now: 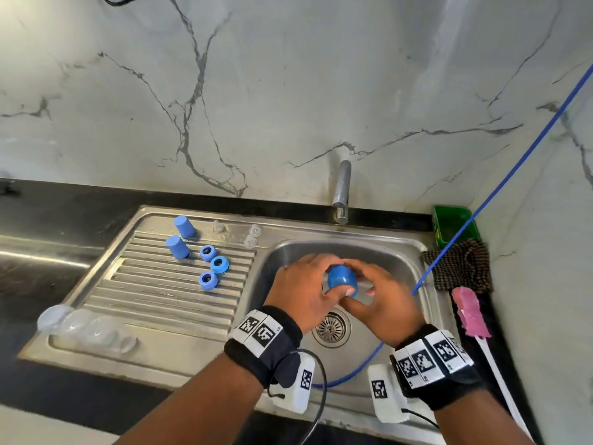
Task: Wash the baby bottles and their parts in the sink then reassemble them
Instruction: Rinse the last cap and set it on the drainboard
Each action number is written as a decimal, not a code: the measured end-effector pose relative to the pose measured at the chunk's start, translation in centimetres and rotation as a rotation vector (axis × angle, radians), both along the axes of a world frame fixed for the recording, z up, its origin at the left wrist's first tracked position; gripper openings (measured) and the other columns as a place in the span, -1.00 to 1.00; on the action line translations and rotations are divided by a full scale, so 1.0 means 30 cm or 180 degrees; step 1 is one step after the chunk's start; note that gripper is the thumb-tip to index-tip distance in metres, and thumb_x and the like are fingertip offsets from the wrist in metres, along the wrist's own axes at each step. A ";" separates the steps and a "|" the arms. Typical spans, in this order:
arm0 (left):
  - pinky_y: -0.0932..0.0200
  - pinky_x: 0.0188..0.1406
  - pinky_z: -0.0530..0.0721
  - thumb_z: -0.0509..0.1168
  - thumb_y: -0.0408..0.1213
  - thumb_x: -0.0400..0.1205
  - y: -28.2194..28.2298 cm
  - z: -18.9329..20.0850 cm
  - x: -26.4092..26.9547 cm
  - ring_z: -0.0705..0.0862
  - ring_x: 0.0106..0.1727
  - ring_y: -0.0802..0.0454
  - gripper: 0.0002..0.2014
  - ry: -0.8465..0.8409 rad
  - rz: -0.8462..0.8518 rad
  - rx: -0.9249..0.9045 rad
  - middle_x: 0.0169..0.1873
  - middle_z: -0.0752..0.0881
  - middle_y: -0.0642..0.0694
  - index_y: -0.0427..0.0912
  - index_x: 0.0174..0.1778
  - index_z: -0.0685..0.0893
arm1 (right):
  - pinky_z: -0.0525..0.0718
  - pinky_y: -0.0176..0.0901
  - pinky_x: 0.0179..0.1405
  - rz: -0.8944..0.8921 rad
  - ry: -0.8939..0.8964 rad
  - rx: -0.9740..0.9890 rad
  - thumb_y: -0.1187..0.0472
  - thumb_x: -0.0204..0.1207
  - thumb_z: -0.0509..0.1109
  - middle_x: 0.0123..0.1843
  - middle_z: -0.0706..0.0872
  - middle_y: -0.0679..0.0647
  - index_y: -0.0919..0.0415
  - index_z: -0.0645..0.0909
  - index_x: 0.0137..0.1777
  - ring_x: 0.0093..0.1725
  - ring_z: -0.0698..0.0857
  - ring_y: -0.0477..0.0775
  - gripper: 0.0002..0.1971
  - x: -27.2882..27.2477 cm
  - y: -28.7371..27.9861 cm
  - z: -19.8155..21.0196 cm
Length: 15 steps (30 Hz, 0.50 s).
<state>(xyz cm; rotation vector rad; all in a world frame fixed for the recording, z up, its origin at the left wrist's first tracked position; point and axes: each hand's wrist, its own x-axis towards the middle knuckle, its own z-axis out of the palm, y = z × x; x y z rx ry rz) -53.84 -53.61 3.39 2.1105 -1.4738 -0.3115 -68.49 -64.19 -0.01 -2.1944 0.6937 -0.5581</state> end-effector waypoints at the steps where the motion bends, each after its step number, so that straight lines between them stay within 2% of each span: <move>1: -0.05 0.15 0.70 0.40 0.18 0.58 0.009 -0.010 0.003 0.68 0.03 0.16 -0.54 0.0110 0.0050 -0.0013 0.20 0.72 0.15 0.16 0.37 0.59 | 0.48 -0.55 -0.01 -0.0051 0.0013 0.0079 0.08 0.40 0.64 0.12 0.68 -0.38 -0.16 0.62 0.35 0.09 0.67 -0.31 -0.48 0.001 0.002 -0.003; 4: -0.12 0.25 0.67 0.38 0.17 0.61 0.056 -0.042 0.008 0.70 0.07 0.14 -0.42 0.0307 0.0230 0.0098 0.36 0.64 0.14 0.15 0.54 0.45 | 0.50 -0.51 -0.03 -0.0231 0.0102 0.0261 -0.01 0.40 0.64 0.14 0.74 -0.29 -0.11 0.64 0.31 0.12 0.70 -0.23 -0.52 -0.006 0.013 -0.023; 7: -0.14 0.26 0.65 0.31 0.15 0.62 0.100 -0.076 0.017 0.67 0.16 0.11 -0.48 0.0244 0.0259 0.0062 0.34 0.61 0.13 0.14 0.50 0.50 | 0.55 -0.48 -0.02 -0.0519 -0.0205 0.0174 -0.07 0.38 0.65 0.18 0.69 -0.29 -0.13 0.61 0.29 0.16 0.66 -0.25 -0.51 -0.017 0.023 -0.027; 9: -0.14 0.27 0.65 0.28 0.15 0.60 0.130 -0.085 0.023 0.64 0.24 0.10 -0.52 0.0213 0.0284 0.0044 0.34 0.58 0.16 0.16 0.45 0.53 | 0.57 -0.41 -0.06 -0.0636 -0.0223 0.0129 -0.14 0.36 0.65 0.20 0.64 -0.23 -0.09 0.65 0.27 0.11 0.65 -0.24 -0.50 -0.017 0.030 -0.031; 12: -0.11 0.32 0.63 0.31 0.08 0.62 0.172 -0.092 0.034 0.61 0.34 0.08 -0.58 0.0150 0.0311 0.0056 0.39 0.55 0.15 0.13 0.40 0.57 | 0.41 -0.59 -0.11 -0.0732 0.0120 0.0097 -0.07 0.39 0.65 0.13 0.68 -0.14 -0.08 0.67 0.25 -0.03 0.61 -0.31 -0.56 -0.014 0.042 -0.057; 13: -0.09 0.33 0.63 0.30 0.07 0.61 0.185 -0.093 0.035 0.61 0.35 0.07 -0.59 0.0159 0.0303 0.0024 0.40 0.55 0.13 0.10 0.39 0.60 | 0.41 -0.57 -0.12 -0.0820 0.0013 0.0055 -0.03 0.40 0.65 0.11 0.68 -0.15 -0.09 0.65 0.26 -0.03 0.61 -0.31 -0.56 -0.017 0.043 -0.066; 15: -0.07 0.36 0.61 0.29 0.06 0.60 0.220 -0.091 0.051 0.60 0.38 0.08 -0.59 0.0175 0.0338 -0.0034 0.39 0.57 0.11 0.07 0.36 0.63 | 0.52 -0.37 -0.11 -0.0919 -0.0249 0.0012 0.04 0.42 0.64 0.10 0.66 -0.19 -0.10 0.62 0.29 -0.01 0.64 -0.26 -0.55 -0.004 0.049 -0.084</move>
